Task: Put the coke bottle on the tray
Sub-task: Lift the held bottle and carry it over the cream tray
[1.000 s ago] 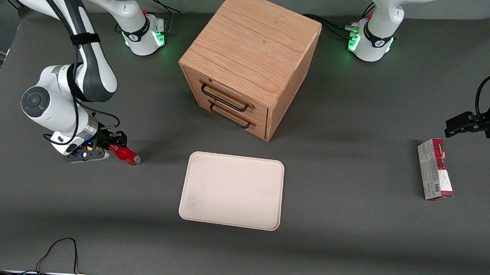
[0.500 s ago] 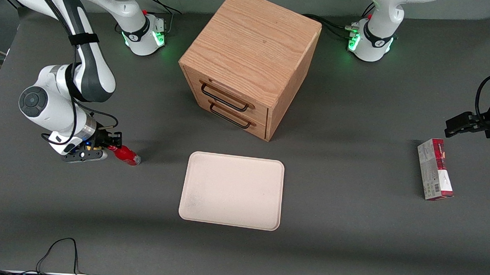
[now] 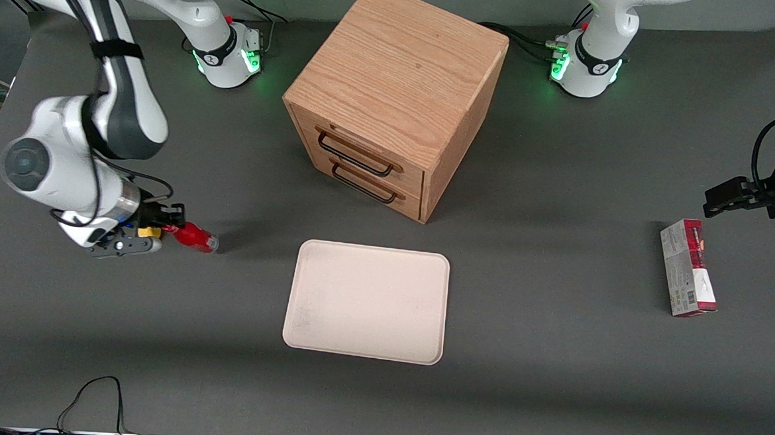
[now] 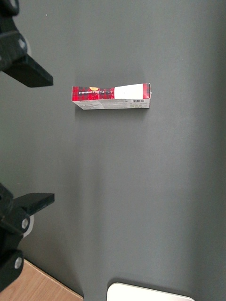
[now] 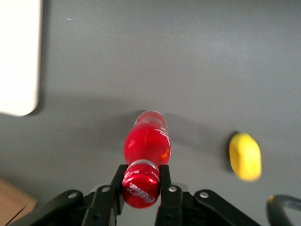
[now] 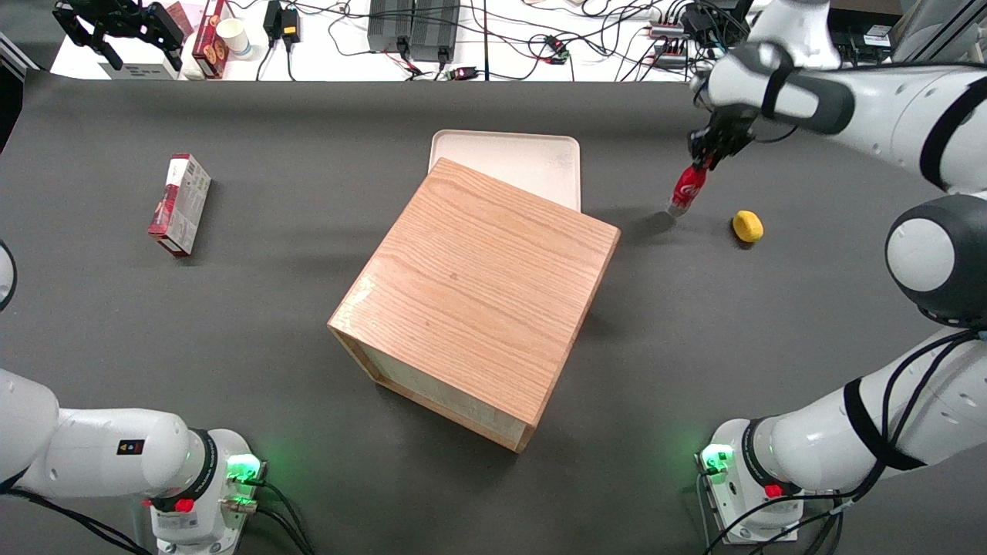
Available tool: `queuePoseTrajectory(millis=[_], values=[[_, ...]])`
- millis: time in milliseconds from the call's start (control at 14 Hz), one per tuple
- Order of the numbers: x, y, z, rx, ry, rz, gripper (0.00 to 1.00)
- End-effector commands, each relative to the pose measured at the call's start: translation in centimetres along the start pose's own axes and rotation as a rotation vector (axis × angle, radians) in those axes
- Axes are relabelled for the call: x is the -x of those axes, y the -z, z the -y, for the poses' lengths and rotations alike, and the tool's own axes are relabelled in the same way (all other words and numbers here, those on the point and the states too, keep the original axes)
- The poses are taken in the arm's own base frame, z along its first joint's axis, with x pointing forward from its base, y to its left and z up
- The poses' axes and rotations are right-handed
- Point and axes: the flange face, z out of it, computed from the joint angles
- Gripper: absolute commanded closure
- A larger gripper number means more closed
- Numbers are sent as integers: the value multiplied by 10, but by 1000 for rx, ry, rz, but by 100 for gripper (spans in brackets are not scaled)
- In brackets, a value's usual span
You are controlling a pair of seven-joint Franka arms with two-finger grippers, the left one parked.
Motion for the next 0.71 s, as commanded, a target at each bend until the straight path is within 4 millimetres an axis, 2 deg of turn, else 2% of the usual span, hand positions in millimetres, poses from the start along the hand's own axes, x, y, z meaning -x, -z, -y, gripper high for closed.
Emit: queuePoseTrajectory(millis=[0, 143, 286, 643], values=[[-11, 118, 8, 1, -33, 23, 100], [-17, 161, 15, 13, -38, 86, 100], [-27, 185, 22, 32, -73, 103, 100], [-39, 174, 27, 37, -83, 115, 100]])
